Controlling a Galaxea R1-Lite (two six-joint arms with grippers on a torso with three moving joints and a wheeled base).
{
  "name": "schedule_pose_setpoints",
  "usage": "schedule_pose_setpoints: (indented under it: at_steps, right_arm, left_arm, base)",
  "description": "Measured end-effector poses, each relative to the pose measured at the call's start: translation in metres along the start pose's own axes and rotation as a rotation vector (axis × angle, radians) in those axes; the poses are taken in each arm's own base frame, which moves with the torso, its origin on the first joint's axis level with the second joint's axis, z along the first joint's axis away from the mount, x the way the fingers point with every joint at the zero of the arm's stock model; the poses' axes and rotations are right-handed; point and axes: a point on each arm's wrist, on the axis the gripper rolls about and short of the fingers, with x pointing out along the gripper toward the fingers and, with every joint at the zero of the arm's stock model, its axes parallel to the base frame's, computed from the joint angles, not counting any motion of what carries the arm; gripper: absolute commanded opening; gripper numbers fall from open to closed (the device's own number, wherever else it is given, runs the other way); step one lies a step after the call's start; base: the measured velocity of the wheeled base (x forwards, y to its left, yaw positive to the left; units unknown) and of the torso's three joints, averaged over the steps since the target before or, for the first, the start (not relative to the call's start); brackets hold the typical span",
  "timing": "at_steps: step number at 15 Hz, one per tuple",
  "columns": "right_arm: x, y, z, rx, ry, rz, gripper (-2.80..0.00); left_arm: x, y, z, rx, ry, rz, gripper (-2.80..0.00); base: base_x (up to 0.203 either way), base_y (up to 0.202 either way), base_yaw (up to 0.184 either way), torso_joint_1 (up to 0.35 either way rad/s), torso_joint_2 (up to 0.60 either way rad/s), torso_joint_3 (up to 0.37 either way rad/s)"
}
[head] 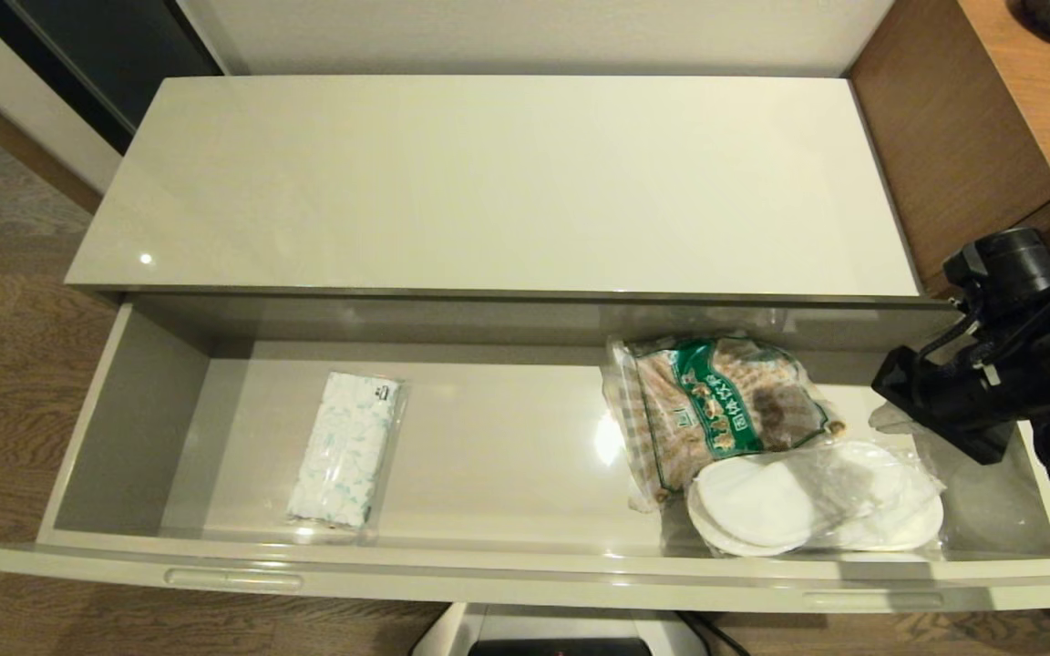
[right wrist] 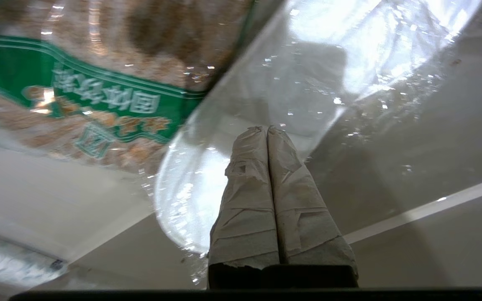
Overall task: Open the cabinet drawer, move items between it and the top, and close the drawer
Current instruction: Take out the disposable slippers from the drawer
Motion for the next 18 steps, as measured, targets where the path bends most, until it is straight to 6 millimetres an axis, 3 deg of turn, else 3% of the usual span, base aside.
schedule_pose_setpoints:
  at_steps: [4, 10, 13, 18]
  right_arm:
    - [-0.013, -0.013, -0.011, 0.001, 0.015, -0.044, -2.8]
    - [-0.066, -0.054, -0.056, 0.002, 0.013, -0.088, -2.8]
    - [-0.089, -0.055, -0.057, -0.037, -0.049, -0.028, -2.8]
    - [-0.117, -0.058, -0.057, -0.256, -0.179, 0.047, -2.8]
  left_arm:
    - [0.0, 0.0, 0.0, 0.0, 0.0, -0.001, -2.8]
    - [0.0, 0.0, 0.0, 0.0, 0.0, 0.0, -2.8]
    - [0.0, 0.0, 0.0, 0.0, 0.0, 0.0, -2.8]
    - [0.0, 0.0, 0.0, 0.0, 0.0, 0.0, -2.8]
  base:
    - [0.0, 0.0, 0.0, 0.0, 0.0, 0.0]
    - [0.0, 0.0, 0.0, 0.0, 0.0, 0.0]
    - [0.0, 0.0, 0.0, 0.0, 0.0, 0.0]
    - [0.0, 0.0, 0.0, 0.0, 0.0, 0.0]
